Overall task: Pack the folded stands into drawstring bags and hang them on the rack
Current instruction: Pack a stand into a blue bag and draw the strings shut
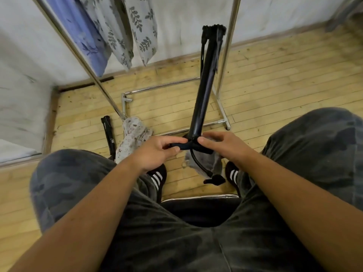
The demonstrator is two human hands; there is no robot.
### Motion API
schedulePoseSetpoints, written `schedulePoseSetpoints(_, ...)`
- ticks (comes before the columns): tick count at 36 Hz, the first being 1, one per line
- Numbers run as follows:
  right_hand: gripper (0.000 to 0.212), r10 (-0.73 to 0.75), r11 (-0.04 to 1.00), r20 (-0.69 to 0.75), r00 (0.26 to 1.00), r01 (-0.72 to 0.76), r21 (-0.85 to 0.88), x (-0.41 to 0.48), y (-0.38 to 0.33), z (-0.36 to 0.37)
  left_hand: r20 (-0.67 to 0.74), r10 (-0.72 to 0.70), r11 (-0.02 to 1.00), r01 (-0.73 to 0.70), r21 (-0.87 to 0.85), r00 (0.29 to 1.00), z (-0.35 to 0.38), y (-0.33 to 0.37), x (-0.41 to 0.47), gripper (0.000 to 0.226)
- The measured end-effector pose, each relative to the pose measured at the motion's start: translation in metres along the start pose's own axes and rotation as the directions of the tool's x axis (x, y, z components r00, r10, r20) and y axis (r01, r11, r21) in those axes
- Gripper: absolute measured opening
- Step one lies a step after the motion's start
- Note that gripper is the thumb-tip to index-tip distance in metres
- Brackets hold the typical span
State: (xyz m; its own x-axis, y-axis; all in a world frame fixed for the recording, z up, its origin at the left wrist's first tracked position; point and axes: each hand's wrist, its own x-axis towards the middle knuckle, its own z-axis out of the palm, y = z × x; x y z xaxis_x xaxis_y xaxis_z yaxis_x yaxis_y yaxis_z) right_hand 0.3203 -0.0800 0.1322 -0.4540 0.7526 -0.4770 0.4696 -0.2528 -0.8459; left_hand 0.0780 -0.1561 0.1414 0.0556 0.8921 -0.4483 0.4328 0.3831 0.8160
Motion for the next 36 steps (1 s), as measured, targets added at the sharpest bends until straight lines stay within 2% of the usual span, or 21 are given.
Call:
schedulePoseSetpoints(4, 0.035, -0.053, 0.993, 0.007, 0.999, 0.052, 0.104, -0.001, -0.005, -0.001, 0.083, 0.031, 0.995, -0.039, 0.094, 0.996, 0.001, 0.000, 0.004, 0.037)
schedulePoseSetpoints(6, 0.028, -0.061, 0.988, -0.009, 0.998, 0.062, 0.143, -0.001, -0.005, -0.002, 0.091, 0.034, 0.992, -0.044, 0.114, 0.995, 0.001, -0.001, 0.006, 0.038)
schedulePoseSetpoints(10, 0.031, -0.034, 0.979, -0.051, 0.998, 0.044, 0.201, -0.002, -0.005, -0.003, 0.096, 0.049, 0.988, -0.063, 0.144, 0.994, 0.001, 0.001, 0.008, 0.040)
schedulePoseSetpoints(14, 0.039, -0.041, 0.984, -0.067, 0.997, 0.052, 0.170, -0.001, -0.006, -0.003, 0.104, 0.069, 0.983, -0.086, 0.164, 0.992, 0.003, 0.003, 0.007, 0.033)
schedulePoseSetpoints(17, 0.035, -0.045, 0.977, -0.096, 0.994, 0.064, 0.206, 0.001, -0.003, -0.001, 0.094, 0.085, 0.979, -0.101, 0.180, 0.992, 0.004, 0.004, 0.005, 0.032)
schedulePoseSetpoints(22, 0.035, 0.044, 0.957, -0.181, 0.983, 0.011, 0.289, 0.007, 0.001, -0.002, -0.022, 0.093, 0.993, -0.091, 0.074, 0.995, 0.005, 0.002, 0.006, 0.038)
schedulePoseSetpoints(26, 0.034, 0.101, 0.916, -0.237, 0.966, 0.003, 0.402, 0.009, -0.001, -0.004, -0.131, -0.037, 0.994, 0.023, -0.109, 0.991, 0.001, 0.005, 0.007, 0.059)
schedulePoseSetpoints(28, 0.032, 0.108, 0.900, -0.237, 0.966, 0.006, 0.436, 0.009, -0.001, -0.005, -0.084, -0.140, 0.984, 0.128, -0.127, 0.987, -0.001, 0.003, 0.009, 0.060)
schedulePoseSetpoints(31, 0.033, 0.118, 0.881, -0.228, 0.966, 0.005, 0.474, 0.007, -0.003, -0.005, 0.113, -0.270, 0.960, 0.276, -0.046, 0.956, 0.003, -0.002, 0.007, 0.046)
schedulePoseSetpoints(34, 0.033, 0.132, 0.872, -0.227, 0.965, -0.004, 0.489, 0.006, -0.004, -0.005, 0.228, -0.258, 0.965, 0.261, 0.015, 0.939, 0.011, 0.000, 0.004, 0.021)
schedulePoseSetpoints(36, 0.039, 0.121, 0.878, -0.219, 0.968, -0.002, 0.479, 0.005, -0.003, -0.004, 0.238, -0.235, 0.970, 0.245, -0.010, 0.942, 0.013, 0.002, 0.004, 0.016)
